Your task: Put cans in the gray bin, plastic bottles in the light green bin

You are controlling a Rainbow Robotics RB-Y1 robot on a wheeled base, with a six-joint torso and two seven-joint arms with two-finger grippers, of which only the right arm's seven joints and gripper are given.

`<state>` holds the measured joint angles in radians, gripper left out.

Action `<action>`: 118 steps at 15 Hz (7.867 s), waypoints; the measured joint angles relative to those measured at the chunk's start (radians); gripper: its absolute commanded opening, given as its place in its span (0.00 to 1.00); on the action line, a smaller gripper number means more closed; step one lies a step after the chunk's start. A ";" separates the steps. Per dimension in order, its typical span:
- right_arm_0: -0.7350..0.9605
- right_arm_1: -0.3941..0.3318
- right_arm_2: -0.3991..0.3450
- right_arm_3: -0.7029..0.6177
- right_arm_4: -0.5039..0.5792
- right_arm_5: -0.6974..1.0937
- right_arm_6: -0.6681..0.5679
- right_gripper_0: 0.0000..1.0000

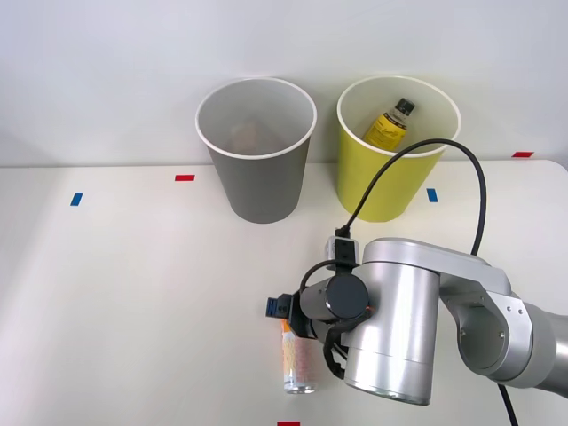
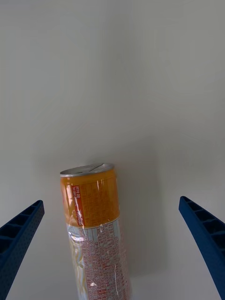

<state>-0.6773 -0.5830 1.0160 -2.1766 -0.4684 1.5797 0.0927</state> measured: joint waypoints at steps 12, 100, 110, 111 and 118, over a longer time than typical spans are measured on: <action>-0.004 0.080 0.065 0.117 0.038 0.004 0.067 1.00; -0.179 0.419 -0.597 0.863 0.720 -1.464 0.580 1.00; 0.049 0.344 -0.649 0.804 0.757 -1.868 0.587 1.00; 0.087 0.337 -0.660 0.766 0.757 -1.879 0.591 1.00; 0.443 0.247 -0.689 0.402 0.760 -1.884 0.627 1.00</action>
<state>-0.2340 -0.3361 0.3273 -1.7742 0.2915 -0.3040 0.7195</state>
